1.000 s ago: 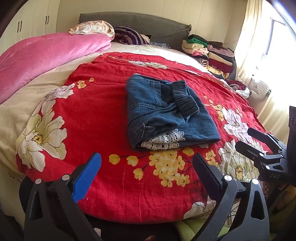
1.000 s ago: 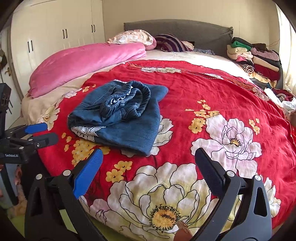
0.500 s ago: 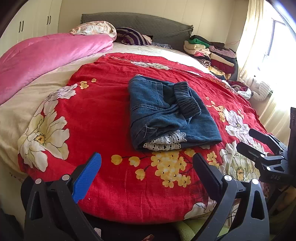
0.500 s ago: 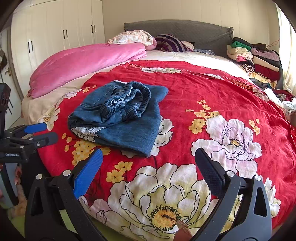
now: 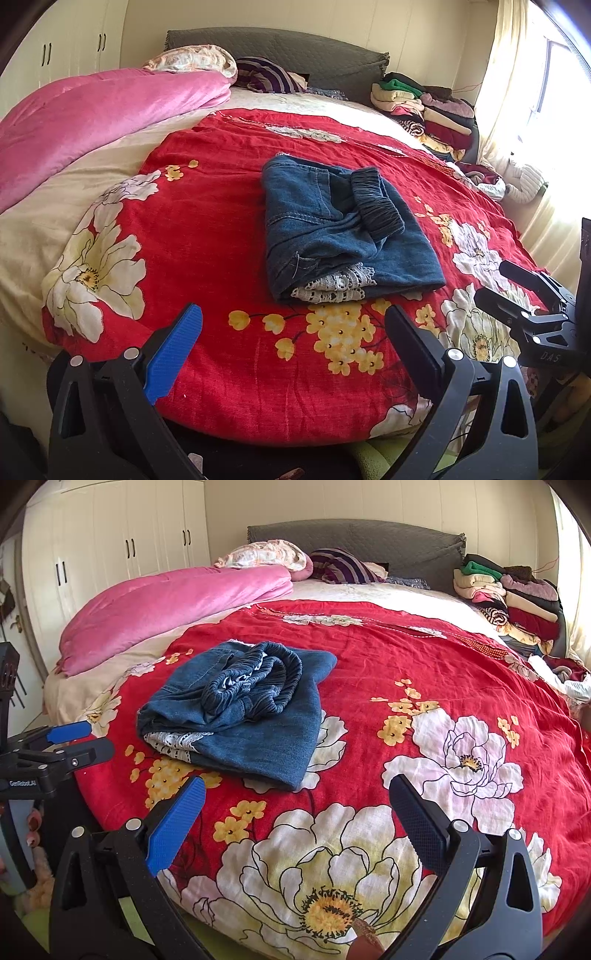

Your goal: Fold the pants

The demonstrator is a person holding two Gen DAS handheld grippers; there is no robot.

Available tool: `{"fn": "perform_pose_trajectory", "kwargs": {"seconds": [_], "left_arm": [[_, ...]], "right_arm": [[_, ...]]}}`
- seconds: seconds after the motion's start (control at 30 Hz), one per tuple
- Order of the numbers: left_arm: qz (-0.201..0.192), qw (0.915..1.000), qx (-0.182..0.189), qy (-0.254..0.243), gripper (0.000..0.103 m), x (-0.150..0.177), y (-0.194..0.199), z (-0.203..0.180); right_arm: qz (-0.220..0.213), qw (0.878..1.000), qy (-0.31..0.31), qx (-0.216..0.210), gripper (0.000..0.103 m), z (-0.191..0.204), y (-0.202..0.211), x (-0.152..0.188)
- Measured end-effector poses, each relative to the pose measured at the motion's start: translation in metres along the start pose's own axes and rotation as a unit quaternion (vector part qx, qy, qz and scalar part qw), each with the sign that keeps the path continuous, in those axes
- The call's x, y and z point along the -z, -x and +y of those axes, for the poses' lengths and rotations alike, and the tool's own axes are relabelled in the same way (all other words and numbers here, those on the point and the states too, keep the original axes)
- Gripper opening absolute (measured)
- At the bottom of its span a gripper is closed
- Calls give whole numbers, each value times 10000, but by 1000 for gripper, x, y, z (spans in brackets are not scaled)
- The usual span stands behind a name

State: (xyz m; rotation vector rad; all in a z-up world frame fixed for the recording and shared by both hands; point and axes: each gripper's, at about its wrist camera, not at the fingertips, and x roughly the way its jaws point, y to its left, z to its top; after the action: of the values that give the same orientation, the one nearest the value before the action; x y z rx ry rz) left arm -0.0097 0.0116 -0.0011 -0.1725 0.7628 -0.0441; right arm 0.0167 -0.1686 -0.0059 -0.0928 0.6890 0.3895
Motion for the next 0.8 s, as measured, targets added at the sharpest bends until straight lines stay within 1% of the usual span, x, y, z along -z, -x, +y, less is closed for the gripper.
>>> {"fn": "perform_pose_trajectory", "kwargs": {"seconds": [0.8], "left_arm": [[-12, 10000, -26, 10, 99, -1, 4, -1]], "right_arm": [[9, 10000, -17, 19, 94, 0, 1, -1]]}}
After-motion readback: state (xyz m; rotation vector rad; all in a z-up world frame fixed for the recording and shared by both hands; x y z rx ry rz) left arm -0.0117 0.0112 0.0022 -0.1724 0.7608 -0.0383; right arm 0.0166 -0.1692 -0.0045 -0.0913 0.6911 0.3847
